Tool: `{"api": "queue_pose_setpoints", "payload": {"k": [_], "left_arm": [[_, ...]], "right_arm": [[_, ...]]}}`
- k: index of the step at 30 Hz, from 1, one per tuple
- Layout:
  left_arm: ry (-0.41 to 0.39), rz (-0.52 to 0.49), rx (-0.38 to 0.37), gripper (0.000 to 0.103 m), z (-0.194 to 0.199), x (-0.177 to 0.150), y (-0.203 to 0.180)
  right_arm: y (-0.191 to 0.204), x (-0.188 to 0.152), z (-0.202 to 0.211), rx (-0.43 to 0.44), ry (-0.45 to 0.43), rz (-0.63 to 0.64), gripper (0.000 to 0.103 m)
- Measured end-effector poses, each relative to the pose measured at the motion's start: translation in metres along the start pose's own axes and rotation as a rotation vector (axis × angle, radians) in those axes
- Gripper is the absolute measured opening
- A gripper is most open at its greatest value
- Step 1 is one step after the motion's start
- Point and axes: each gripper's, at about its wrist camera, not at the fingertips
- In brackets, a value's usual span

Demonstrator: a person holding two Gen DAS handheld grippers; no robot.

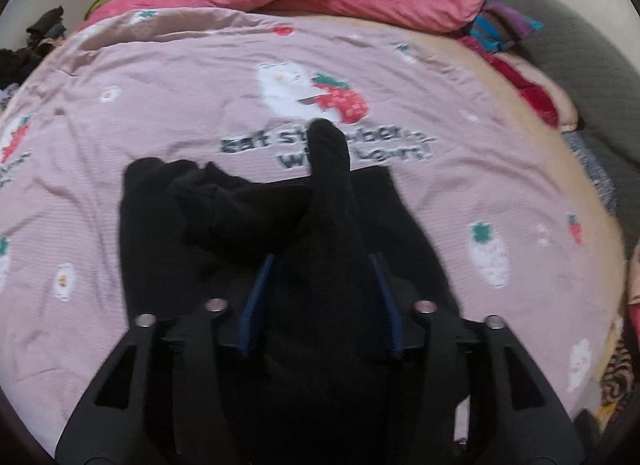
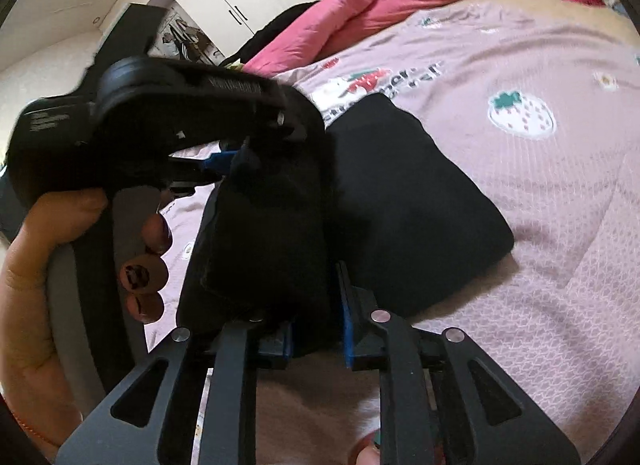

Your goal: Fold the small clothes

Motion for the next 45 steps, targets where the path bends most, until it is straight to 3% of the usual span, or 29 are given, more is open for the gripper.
{"api": "queue_pose_setpoints", "payload": {"k": [5, 9, 16, 21, 26, 32, 38, 40, 41, 43, 45], "left_arm": [[-0.052, 0.03, -0.05, 0.054, 0.02, 0.004, 0.006], [-0.113, 0.059, -0.036, 0.058, 0.046, 0.006, 0.025], [-0.187, 0.047, 0.057, 0.058, 0.079, -0.012, 0.059], [-0.195, 0.034, 0.077, 0.058, 0.082, -0.04, 0.075], [-0.19, 0.014, 0.056, 0.061, 0.075, -0.064, 0.076], [-0.188, -0.036, 0.045, 0.062, 0.064, -0.073, 0.069], [-0.195, -0.074, 0.051, 0.063, 0.063, -0.071, 0.063], [-0.191, -0.076, 0.049, 0.063, 0.062, -0.071, 0.064], [-0.19, -0.077, 0.051, 0.065, 0.061, -0.071, 0.064], [-0.189, -0.082, 0.053, 0.065, 0.06, -0.071, 0.064], [-0.189, -0.083, 0.054, 0.065, 0.06, -0.072, 0.063]], "right_arm": [[-0.001, -0.002, 0.005, 0.03, 0.021, 0.008, 0.02], [0.001, -0.002, 0.012, 0.011, 0.016, 0.066, 0.035], [-0.013, 0.002, 0.025, 0.078, 0.048, 0.037, 0.049], [-0.026, 0.019, 0.027, 0.102, 0.053, 0.008, 0.066], [-0.032, 0.036, 0.019, 0.191, 0.102, -0.103, 0.083], [-0.027, 0.066, -0.004, 0.226, 0.185, -0.125, 0.086], [-0.016, 0.085, -0.041, 0.165, 0.253, -0.075, 0.084], [-0.01, 0.088, -0.052, 0.119, 0.268, -0.004, 0.071], [-0.007, 0.087, -0.054, 0.094, 0.268, 0.036, 0.058], [-0.004, 0.087, -0.061, 0.063, 0.259, 0.092, 0.049], [-0.002, 0.086, -0.064, 0.048, 0.239, 0.135, 0.021]]}}
Point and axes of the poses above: each gripper's, at about its wrist camera, not at the fingertips, and z roughly against the way its jaws point, y to its left, x to its top, and after that the axes turned 12 degrees about -y, right-handed
